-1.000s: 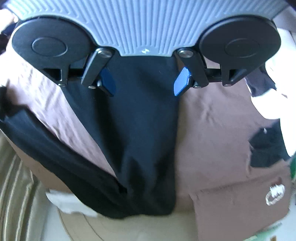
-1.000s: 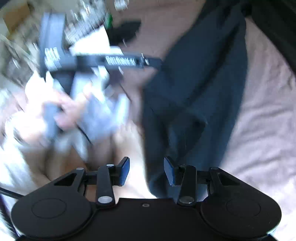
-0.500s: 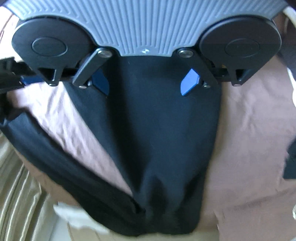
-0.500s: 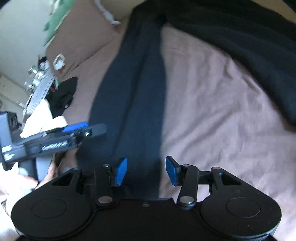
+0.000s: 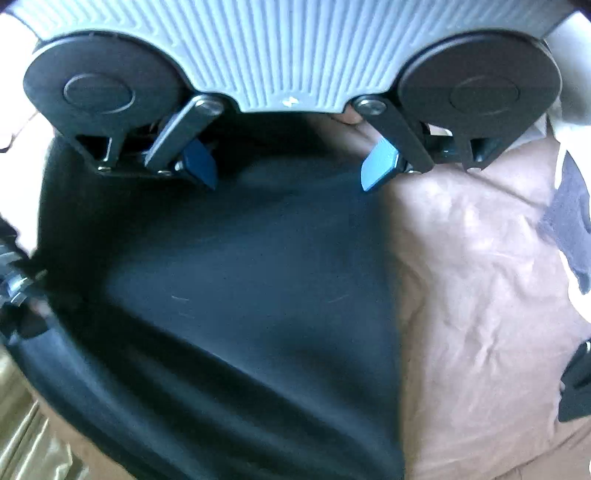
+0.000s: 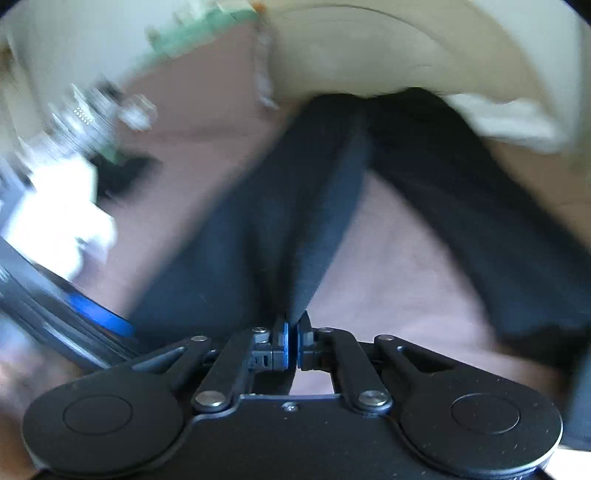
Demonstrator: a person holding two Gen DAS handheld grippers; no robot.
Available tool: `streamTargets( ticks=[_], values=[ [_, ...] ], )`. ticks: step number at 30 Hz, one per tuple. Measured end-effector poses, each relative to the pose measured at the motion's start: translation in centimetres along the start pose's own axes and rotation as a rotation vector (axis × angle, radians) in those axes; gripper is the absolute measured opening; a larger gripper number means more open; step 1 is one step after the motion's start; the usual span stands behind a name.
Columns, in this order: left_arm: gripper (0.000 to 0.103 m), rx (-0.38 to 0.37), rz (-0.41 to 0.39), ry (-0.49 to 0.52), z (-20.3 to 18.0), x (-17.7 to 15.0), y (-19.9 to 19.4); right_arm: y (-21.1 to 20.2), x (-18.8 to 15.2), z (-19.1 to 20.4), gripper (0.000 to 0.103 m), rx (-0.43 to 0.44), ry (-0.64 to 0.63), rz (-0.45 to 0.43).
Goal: Fold clothes
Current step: 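Grasp the leg hem with the right tool and pull it straight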
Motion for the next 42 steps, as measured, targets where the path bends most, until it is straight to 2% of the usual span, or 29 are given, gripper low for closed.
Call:
streamTargets(
  ticks=[1, 3, 5, 7, 8, 9, 11, 13, 15, 17, 20, 21, 24, 26, 27, 28, 29, 31, 32, 35, 37, 42],
  values=[
    [0.086, -0.001, 0.001, -0.005, -0.1, 0.2, -0.1, 0.6, -0.7, -1.5, 0.006, -0.011, 0.048, 0.008],
    [0.085, 0.047, -0.006, 0.0, -0.6, 1.2, -0.2, 1.3, -1.4, -4.2, 0.008, 0.094, 0.195, -0.007],
    [0.085, 0.077, -0.036, 0.007, -1.2, 2.1, -0.9, 0.3, -1.4, -5.1, 0.013, 0.131, 0.254, -0.036],
    [0.085, 0.034, -0.077, -0.013, -2.1, 3.4, -2.0, -0.9, -1.4, -6.1, 0.014, 0.153, 0.305, -0.065],
    [0.085, -0.003, -0.094, -0.025, -2.6, 4.0, -2.6, -2.2, -1.8, -7.1, 0.024, 0.103, 0.297, -0.072],
    [0.085, -0.052, -0.106, -0.029, -3.4, 4.5, -3.0, -3.5, -2.2, -8.1, 0.03, 0.053, 0.288, -0.078],
    [0.086, -0.145, -0.133, -0.022, -5.5, 5.7, -3.8, -6.1, -2.9, -10.1, 0.031, -0.046, 0.271, -0.092],
    [0.086, -0.197, -0.172, 0.016, -8.1, 7.2, -4.1, -8.4, -3.5, -12.2, 0.036, -0.153, 0.235, -0.097],
    [0.085, -0.233, -0.207, 0.052, -10.9, 8.8, -4.1, -9.9, -4.0, -14.4, 0.052, -0.222, 0.231, -0.106],
    [0.085, -0.256, -0.228, 0.094, -13.5, 10.1, -4.0, -11.0, -4.7, -16.1, 0.057, -0.266, 0.269, -0.114],
    [0.085, -0.286, -0.23, 0.134, -16.6, 11.7, -3.9, -11.8, -5.4, -17.9, 0.058, -0.311, 0.288, -0.107],
    [0.085, -0.297, -0.227, 0.138, -17.5, 11.9, -4.0, -11.9, -5.4, -18.1, 0.063, -0.313, 0.279, -0.103],
    [0.085, -0.31, -0.225, 0.148, -19.4, 11.6, -4.2, -10.3, -5.4, -17.3, 0.081, -0.255, 0.194, -0.056],
    [0.085, -0.291, -0.229, 0.159, -19.7, 11.2, -4.2, -10.0, -6.0, -17.6, 0.081, -0.292, 0.086, -0.022],
    [0.085, -0.268, -0.234, 0.162, -19.4, 11.0, -4.1, -9.1, -6.0, -18.0, 0.081, -0.374, 0.041, -0.008],
    [0.085, -0.246, -0.24, 0.167, -19.0, 10.7, -4.2, -8.2, -5.9, -18.4, 0.081, -0.455, -0.004, 0.006],
    [0.085, -0.232, -0.244, 0.177, -18.6, 10.4, -4.3, -7.4, -5.8, -18.9, 0.076, -0.522, -0.04, 0.018],
    [0.085, -0.204, -0.248, 0.191, -17.2, 10.1, -4.0, -6.8, -5.5, -20.5, 0.011, -0.558, -0.036, 0.022],
    [0.085, -0.196, -0.248, 0.188, -16.7, 10.1, -3.8, -7.4, -5.1, -21.0, 0.004, -0.538, -0.012, -0.001],
    [0.085, -0.206, -0.249, 0.166, -14.9, 10.2, -3.8, -11.1, -3.5, -21.0, 0.004, -0.436, 0.045, -0.116],
    [0.085, -0.223, -0.249, 0.143, -14.1, 10.3, -4.2, -14.8, -2.7, -19.6, 0.004, -0.368, 0.046, -0.154],
    [0.086, -0.263, -0.244, 0.139, -13.7, 10.8, -4.8, -21.7, -4.4, -15.6, 0.004, -0.219, 0.055, -0.125]
  ],
)
Point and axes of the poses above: each gripper's, at about its wrist camera, not at the fingertips, and y roughly the way its jaws point, z to its left, x to its top, the point moved 5 cm from there along y, roughly the way its jaws point, and after that the axes turned 15 degrees about x, right-handed, at the moved point
